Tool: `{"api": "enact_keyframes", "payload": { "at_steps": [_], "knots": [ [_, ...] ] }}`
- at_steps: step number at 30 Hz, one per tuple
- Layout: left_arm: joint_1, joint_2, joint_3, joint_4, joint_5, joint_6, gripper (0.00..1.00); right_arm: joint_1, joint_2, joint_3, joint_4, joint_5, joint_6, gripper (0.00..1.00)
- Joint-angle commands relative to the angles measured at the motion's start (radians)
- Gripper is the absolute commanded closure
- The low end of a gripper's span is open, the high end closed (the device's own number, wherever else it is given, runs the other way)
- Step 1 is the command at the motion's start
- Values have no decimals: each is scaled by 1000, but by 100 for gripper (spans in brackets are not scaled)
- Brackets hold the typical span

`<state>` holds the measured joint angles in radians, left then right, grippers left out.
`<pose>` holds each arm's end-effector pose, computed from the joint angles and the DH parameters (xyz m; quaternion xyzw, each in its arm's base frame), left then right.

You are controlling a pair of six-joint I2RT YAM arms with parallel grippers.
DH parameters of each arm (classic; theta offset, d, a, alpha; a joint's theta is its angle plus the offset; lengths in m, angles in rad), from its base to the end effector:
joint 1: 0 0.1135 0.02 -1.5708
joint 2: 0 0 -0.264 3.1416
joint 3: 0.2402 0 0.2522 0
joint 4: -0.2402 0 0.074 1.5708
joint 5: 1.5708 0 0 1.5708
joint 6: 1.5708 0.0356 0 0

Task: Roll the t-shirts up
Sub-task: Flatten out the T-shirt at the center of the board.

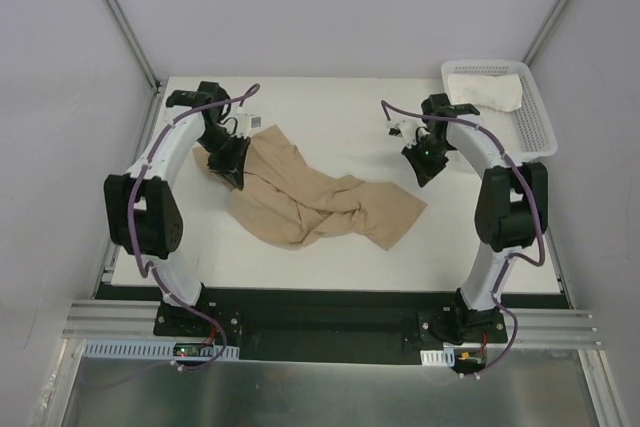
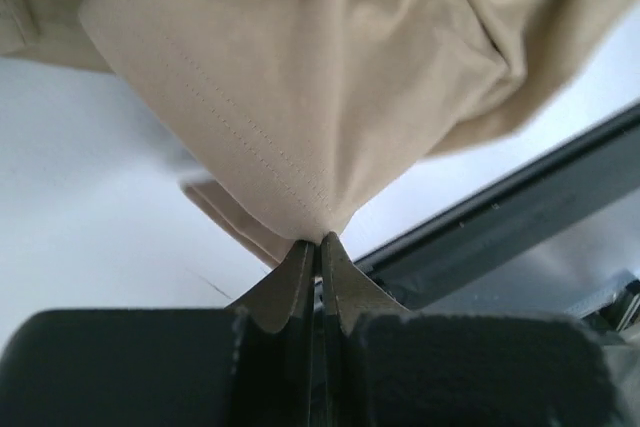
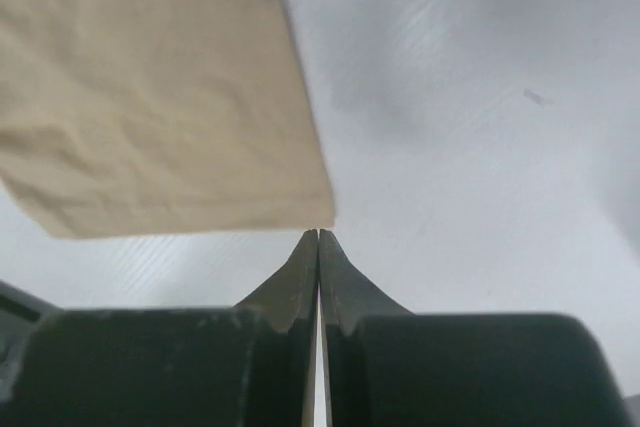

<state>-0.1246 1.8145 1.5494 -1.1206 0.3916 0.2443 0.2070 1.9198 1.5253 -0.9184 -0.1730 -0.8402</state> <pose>0.3511 -0.0577 0.2583 0.1968 0.9568 -0.1880 0.1021 0.3778 0.0856 0.2174 -0.5036 0.8501 0.0415 0.1484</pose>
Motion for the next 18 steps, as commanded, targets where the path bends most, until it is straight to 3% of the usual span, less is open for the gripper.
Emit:
{"api": "enact_keyframes", "payload": {
  "at_steps": [1, 4, 10, 14, 18],
  "knots": [
    [8, -185, 44, -384, 109, 142, 100, -1, -224, -74, -162, -59, 10, 99],
    [8, -295, 26, -398, 55, 176, 100, 9, -313, -89, -192, -140, 39, 94],
    [54, -383, -46, -398, -223, 266, 100, 89, -349, -131, -139, -145, -43, 61],
    [196, -360, -159, -398, -350, 303, 100, 106, -259, -97, -94, -125, -74, 50],
    [238, -337, -268, -380, -294, 313, 100, 138, -122, 5, -97, -143, -71, 38]
  ]
}}
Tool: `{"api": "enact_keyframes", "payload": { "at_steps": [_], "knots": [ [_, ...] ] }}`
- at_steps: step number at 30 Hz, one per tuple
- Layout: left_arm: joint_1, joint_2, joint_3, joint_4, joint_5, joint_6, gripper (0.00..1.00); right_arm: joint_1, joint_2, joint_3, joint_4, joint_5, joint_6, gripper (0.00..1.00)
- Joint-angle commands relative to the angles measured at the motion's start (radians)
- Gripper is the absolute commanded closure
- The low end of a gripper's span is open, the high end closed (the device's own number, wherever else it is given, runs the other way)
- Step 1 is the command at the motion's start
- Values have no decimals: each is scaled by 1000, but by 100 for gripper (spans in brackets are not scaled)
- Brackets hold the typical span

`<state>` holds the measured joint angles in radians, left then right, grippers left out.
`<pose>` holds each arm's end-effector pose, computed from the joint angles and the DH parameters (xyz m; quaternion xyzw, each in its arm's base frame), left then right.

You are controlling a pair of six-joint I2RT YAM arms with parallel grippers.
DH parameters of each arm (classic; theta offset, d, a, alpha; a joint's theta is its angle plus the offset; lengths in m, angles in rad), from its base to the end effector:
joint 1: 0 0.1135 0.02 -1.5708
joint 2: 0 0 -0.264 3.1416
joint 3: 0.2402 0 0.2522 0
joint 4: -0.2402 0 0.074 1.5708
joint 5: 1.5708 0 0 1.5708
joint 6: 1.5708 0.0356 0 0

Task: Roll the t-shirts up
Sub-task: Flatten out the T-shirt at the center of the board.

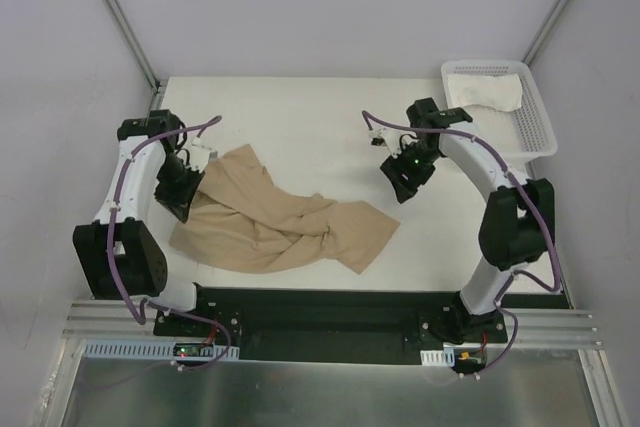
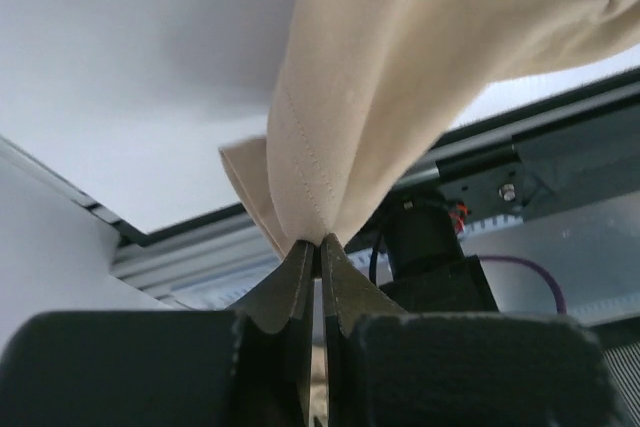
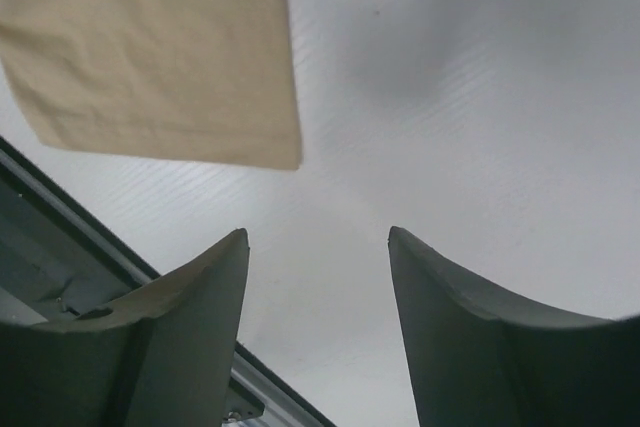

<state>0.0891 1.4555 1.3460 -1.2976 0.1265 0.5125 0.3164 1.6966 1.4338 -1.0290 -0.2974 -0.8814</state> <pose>0.2569 0.0184 0.3008 0.2141 0.9714 -0.0360 0.0966 0.3151 0.1142 0.2659 -0.5691 0.7973 0.1026 0.1730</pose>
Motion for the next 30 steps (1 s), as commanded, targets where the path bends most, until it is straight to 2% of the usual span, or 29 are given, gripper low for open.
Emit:
{"api": "enact_keyframes", "payload": {
  "at_steps": [1, 6, 15, 18, 20, 21, 22, 25, 30],
  "knots": [
    [27, 31, -65, -194, -4, 23, 100, 41, 129, 112, 9, -16, -33, 33],
    [29, 91, -39, -152, 122, -38, 100, 119, 270, 166, -5, -37, -74, 30],
    [29, 134, -45, -54, 140, -95, 100, 196, 435, 211, 35, 41, -82, 29],
    [29, 164, -24, -32, 165, -114, 100, 214, 459, 217, 43, 70, -85, 38],
    [31, 195, 2, -8, 177, -120, 100, 230, 491, 215, 44, 101, -76, 50],
    [29, 209, 13, -2, 183, -126, 100, 230, 503, 217, 44, 122, -70, 58],
    [29, 224, 28, 7, 188, -126, 100, 230, 521, 218, 46, 129, -62, 79],
    [29, 307, 113, 29, 205, -135, 100, 207, 534, 247, 35, 133, -28, 99],
    [28, 472, 362, -3, 228, -144, 100, 127, 476, 385, -12, 72, -5, 99]
  ]
}}
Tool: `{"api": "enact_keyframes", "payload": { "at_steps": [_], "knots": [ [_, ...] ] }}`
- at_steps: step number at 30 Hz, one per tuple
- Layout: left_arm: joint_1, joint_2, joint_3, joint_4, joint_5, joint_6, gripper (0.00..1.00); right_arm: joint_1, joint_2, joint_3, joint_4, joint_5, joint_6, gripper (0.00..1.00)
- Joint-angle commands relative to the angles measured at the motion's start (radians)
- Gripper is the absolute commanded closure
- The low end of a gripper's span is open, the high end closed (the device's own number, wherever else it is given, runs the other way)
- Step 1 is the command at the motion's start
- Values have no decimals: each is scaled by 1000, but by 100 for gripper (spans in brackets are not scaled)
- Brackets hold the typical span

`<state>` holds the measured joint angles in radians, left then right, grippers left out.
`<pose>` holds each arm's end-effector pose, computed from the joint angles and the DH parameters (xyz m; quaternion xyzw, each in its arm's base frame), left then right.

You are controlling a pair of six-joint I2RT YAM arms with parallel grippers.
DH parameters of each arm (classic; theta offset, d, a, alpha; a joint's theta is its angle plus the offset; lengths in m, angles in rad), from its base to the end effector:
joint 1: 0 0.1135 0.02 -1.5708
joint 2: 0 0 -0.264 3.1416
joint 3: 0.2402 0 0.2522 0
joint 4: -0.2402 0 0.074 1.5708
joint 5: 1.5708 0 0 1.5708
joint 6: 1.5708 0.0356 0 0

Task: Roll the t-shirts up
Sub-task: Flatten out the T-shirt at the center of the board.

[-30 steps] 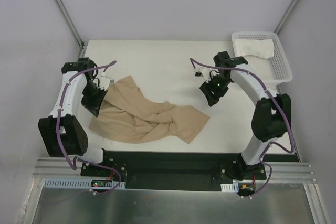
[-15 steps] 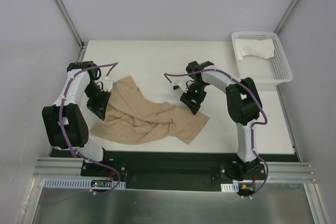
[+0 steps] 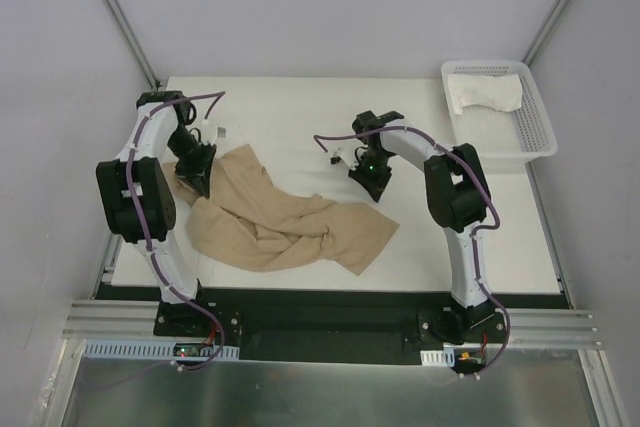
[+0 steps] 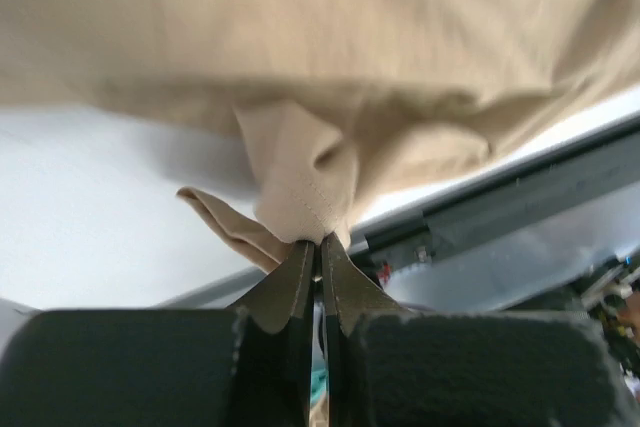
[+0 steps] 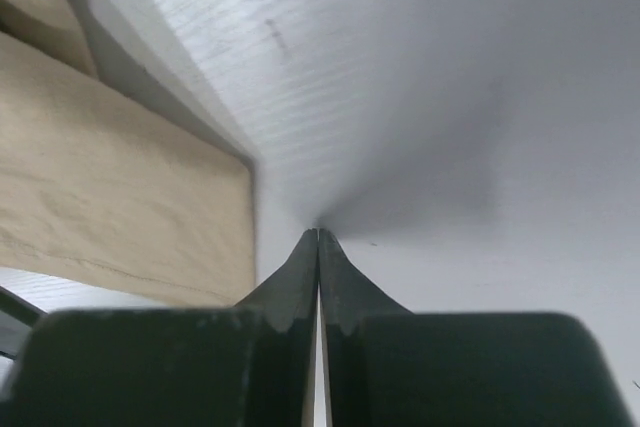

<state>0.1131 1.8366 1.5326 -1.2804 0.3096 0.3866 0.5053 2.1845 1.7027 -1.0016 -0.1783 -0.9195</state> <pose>0.3386 0.0275 0.2443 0.1337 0.9789 -0.1511 0.0316 0.3701 0.2119 0.1604 -0.6534 0.7505 0.0781 0.0609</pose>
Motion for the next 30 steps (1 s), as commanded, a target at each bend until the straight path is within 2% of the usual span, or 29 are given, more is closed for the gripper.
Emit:
{"api": "enact_keyframes", "payload": {
  "at_steps": [1, 3, 4, 6, 8, 12, 17, 20, 26, 28, 29, 30],
  "knots": [
    [5, 111, 214, -31, 46, -17, 100, -89, -22, 138, -49, -65, 44, 99],
    [3, 153, 299, -51, 46, -17, 100, -108, -44, 187, -101, -157, 25, 96],
    [3, 159, 313, -54, 45, -14, 100, -106, -49, 189, -117, -171, 9, 73],
    [3, 158, 317, -56, 49, -17, 100, -94, -66, 164, -120, -193, 2, 48],
    [3, 139, 285, -53, 68, -18, 100, -67, -80, 94, -95, -199, -5, 39],
    [3, 76, 183, -19, 97, -40, 100, -8, -91, 31, -23, -249, -36, 32],
    [3, 12, 61, 13, 118, -52, 100, 78, -49, 51, 4, -285, -91, 30],
    [3, -8, 20, 30, 112, -49, 100, 124, 4, 73, 33, -242, -101, 30],
    [3, 3, 29, 42, 105, -45, 100, 145, 89, 166, 43, -81, -44, 45],
    [3, 30, 75, 39, 103, -43, 100, 141, 100, 182, 18, -76, -73, 56],
    [3, 42, 92, 36, 102, -38, 100, 138, 101, 187, -8, -78, -81, 66],
    [3, 52, 112, 33, 103, -40, 100, 130, 98, 193, -14, -69, -82, 82]
  ]
}}
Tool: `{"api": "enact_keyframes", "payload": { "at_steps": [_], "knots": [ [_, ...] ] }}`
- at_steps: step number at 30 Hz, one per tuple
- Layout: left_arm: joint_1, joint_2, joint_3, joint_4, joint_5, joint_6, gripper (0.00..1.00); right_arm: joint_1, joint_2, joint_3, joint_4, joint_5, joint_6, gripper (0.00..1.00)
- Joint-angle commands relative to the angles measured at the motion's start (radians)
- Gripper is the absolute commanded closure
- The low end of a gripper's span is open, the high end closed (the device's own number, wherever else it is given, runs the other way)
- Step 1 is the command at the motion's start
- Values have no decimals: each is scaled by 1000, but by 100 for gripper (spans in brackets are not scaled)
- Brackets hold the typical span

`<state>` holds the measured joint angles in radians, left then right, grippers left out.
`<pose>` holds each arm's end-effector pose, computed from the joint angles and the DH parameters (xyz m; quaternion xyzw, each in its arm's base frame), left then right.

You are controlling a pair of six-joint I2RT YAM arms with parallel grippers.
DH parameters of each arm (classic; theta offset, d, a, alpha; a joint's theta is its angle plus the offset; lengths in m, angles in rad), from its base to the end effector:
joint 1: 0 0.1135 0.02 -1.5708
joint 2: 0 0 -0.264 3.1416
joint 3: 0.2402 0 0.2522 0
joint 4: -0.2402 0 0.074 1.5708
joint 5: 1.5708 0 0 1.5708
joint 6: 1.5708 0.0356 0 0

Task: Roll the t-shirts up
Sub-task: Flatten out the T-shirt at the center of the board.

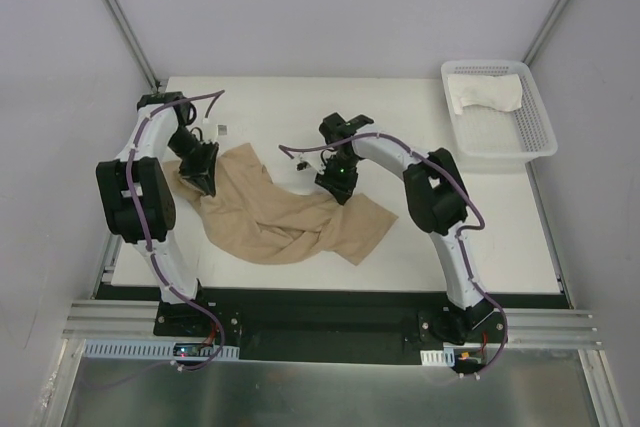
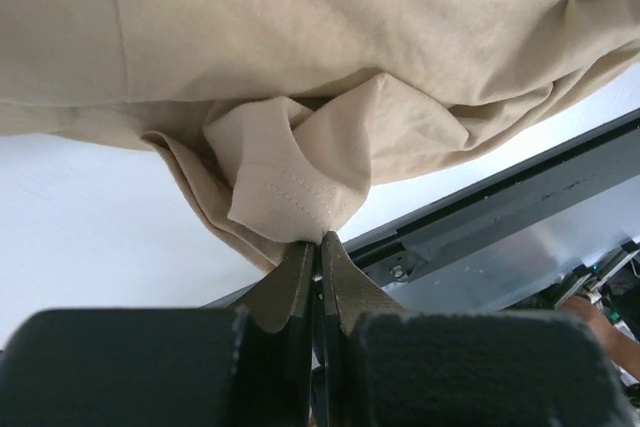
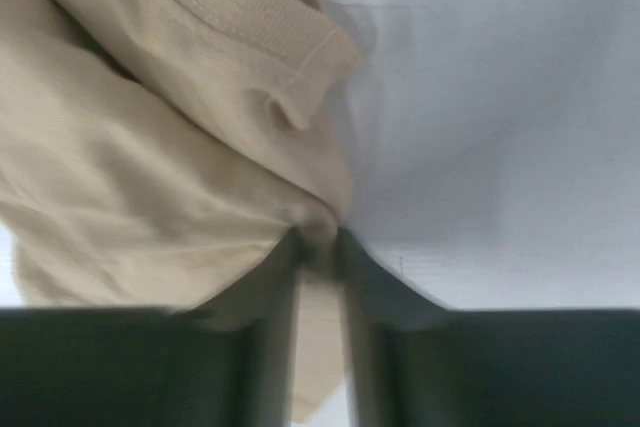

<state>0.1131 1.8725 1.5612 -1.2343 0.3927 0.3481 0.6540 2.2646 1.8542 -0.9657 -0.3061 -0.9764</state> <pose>0.3520 0.0263 0.2408 0.1174 0.9737 -0.1871 0.0566 0.3572 0.2873 0.1678 -0.7261 0.6637 0.1343 0.1192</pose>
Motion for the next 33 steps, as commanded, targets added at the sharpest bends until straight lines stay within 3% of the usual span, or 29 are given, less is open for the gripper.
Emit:
{"api": "enact_keyframes", "payload": {
  "at_steps": [1, 2, 6, 8, 9, 12, 13, 17, 19, 24, 28, 30, 31, 33],
  "knots": [
    [3, 39, 127, -14, 24, 0, 100, -27, 15, 46, -48, 68, -15, 90],
    [3, 49, 152, -16, 32, -3, 100, -37, 7, 59, -50, 76, -2, 99],
    [3, 120, 334, -14, 103, -11, 100, -155, -42, 199, -48, 73, 102, 99],
    [3, 177, 537, -27, 118, -14, 100, -200, -83, 316, -31, 67, 171, 99],
    [3, 198, 709, -39, 130, -15, 100, -239, -102, 351, -18, 70, 195, 99],
    [3, 247, 980, -76, 188, -24, 100, -293, -201, 390, 67, 102, 249, 99],
    [0, 222, 997, -71, 208, -31, 100, -303, -230, 381, 106, 113, 255, 99],
    [-45, 49, 828, -73, 265, -14, 100, -330, -414, 248, 91, 137, 260, 99],
    [-81, -72, 624, -88, 236, 3, 100, -335, -482, 160, 23, 130, 222, 99],
    [-182, -242, 146, -229, 235, 54, 100, -335, -703, -236, -123, 85, 136, 99],
    [-220, -346, -70, -270, 265, 144, 99, -314, -734, -409, -366, -17, -5, 99],
    [-225, -377, -81, -284, 264, 161, 92, -304, -720, -429, -464, -88, -65, 88],
    [-225, -383, -76, -284, 246, 161, 77, -306, -714, -435, -516, -114, -85, 74],
    [-225, -385, -52, -284, 236, 176, 68, -321, -709, -417, -516, -140, -108, 65]
  ]
}}
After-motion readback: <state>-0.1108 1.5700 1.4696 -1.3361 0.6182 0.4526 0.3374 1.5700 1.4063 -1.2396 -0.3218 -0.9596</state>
